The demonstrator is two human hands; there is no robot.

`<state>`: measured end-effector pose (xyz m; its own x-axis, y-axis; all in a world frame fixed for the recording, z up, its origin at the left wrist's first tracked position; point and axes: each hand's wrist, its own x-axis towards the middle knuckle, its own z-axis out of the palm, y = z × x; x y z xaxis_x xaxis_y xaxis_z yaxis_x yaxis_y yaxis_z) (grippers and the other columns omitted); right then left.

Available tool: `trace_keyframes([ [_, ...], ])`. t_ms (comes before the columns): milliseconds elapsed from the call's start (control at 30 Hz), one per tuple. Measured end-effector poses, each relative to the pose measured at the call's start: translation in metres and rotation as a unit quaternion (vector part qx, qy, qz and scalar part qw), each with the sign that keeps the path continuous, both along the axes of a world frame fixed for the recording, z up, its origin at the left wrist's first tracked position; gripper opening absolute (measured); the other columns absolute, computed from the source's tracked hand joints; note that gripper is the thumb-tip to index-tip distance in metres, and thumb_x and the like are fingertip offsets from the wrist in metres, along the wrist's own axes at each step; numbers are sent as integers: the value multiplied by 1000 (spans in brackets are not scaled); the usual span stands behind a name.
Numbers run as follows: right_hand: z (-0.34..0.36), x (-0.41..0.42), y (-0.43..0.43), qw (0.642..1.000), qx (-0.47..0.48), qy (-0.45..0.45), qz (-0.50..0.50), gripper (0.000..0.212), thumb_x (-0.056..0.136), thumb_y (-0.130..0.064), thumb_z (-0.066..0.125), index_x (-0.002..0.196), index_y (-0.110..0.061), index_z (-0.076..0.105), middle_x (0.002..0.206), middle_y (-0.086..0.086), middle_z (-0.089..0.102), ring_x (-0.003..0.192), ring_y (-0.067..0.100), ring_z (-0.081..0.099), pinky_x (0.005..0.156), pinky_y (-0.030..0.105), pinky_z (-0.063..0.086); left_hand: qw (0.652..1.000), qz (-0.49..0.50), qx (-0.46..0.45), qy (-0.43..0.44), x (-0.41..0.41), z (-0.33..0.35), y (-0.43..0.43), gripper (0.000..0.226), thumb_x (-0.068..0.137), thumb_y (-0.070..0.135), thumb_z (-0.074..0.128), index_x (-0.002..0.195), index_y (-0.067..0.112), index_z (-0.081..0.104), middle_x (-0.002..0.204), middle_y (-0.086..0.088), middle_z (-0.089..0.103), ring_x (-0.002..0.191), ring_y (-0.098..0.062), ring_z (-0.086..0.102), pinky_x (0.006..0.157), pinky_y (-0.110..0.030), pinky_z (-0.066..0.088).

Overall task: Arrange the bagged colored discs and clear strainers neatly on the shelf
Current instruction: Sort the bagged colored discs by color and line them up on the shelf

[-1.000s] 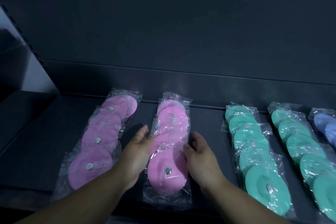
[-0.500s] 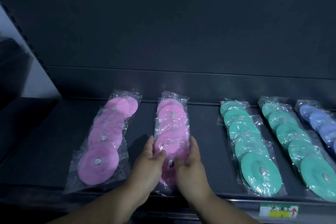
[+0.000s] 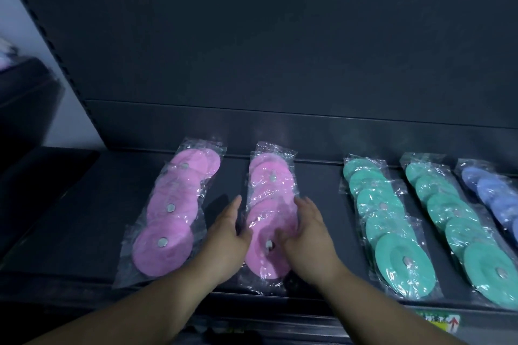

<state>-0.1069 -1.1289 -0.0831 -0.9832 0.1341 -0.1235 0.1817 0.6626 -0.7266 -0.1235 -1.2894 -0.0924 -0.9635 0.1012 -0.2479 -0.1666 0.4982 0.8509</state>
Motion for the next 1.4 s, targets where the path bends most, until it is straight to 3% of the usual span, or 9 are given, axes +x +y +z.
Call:
trace_keyframes([
  [100,13,-13,-4,997,35,59,30,72,87,-25,64,149,-20,27,158,0,19,146,13,13,108,13,7,998,36,-12,57,-8,16,-19,64,94,22,54,147,39,23,154,7,29,140,-13,30,115,-34,29],
  [267,25,-34,-34,987,68,98,107,68,86,-31,64,146,-20,34,154,-1,31,143,15,21,117,22,13,971,109,-129,167,-25,37,-76,54,88,12,62,139,15,44,149,-4,37,135,-18,36,102,-11,19],
  [500,22,-44,-81,966,170,70,183,73,82,-58,60,145,-30,35,155,0,27,144,20,21,118,30,16,977,42,-207,24,-30,48,-148,71,82,35,71,142,15,39,151,-4,31,138,-19,32,102,-17,26],
  [633,13,-35,-115,977,95,8,191,77,71,-68,65,134,-26,49,131,-2,50,118,15,51,95,21,41,989,-37,-138,-26,-18,38,-167,69,70,34,83,125,24,45,115,19,52,93,5,54,73,1,38],
  [767,2,-23,-138,986,90,-33,140,68,73,-48,74,130,-23,45,115,-4,61,99,14,59,80,19,44,986,-38,-153,-45,-16,14,-186,118,57,47,86,150,25,17,143,1,38,120,-16,49,103,-30,43],
  [900,-4,-18,-146,994,68,-53,66,51,76,-26,72,121,-23,48,85,-12,60,78,12,58,55,12,37,987,-59,-152,-11,-11,1,-193,106,65,38,84,149,25,20,126,4,44,104,-11,51,92,-21,41],
  [1000,1,-23,-147,998,9,-42,44,27,83,-13,62,107,-25,59,72,-12,61,69,9,59,62,19,45,989,-55,-138,26,-10,4,-199,100,65,42,83,146,26,26,127,7,43,108,-8,47,93,-19,38],
  [1233,42,-57,-163,984,-72,-7,162,22,86,-8,67,96,-28,67,75,-11,61,64,5,55,67,18,48,995,-52,83,23,-31,22,-194,54,84,19,70,133,24,48,116,15,64,104,-5,61,90,-18,46],
  [1400,18,-60,-166,995,-23,-12,98,33,81,-15,72,113,-23,63,87,-11,61,76,7,58,74,18,45,999,1,47,15,-42,1,-192,35,84,12,70,116,22,59,105,2,67,92,-13,64,75,-18,47],
])
